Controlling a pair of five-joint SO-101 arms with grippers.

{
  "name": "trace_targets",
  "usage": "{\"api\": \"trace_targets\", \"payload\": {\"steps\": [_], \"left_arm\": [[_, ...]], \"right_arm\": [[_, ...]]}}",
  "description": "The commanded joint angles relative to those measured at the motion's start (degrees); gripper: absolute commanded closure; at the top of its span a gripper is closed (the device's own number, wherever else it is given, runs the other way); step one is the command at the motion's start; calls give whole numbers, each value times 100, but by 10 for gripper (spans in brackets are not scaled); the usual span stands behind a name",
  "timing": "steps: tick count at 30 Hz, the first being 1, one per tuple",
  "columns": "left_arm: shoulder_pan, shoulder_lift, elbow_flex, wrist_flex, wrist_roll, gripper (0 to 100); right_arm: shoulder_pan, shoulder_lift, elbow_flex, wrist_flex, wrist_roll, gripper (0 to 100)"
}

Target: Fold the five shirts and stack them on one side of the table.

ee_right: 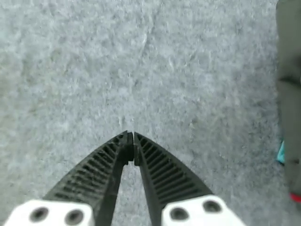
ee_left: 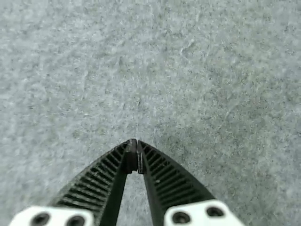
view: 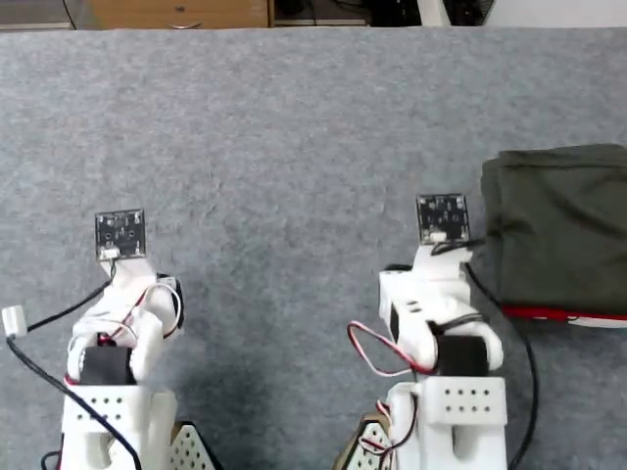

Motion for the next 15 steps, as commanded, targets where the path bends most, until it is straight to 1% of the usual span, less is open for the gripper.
{"api": "trace_targets", "payload": {"steps": [1, 8, 11, 15], "left_arm": [[62, -567, 334, -105, 53, 982], [53, -1947, 1222, -62, 79, 982], [62, -1930, 1240, -53, 79, 982], [62, -1886, 1240, -62, 79, 982]], "right_arm": [[-57, -426, 277, -132, -44, 997], [-48, -1473, 1147, -88, 79, 997], [-48, -2018, 1490, -88, 273, 997], [-57, -2782, 1912, -18, 273, 997]]}}
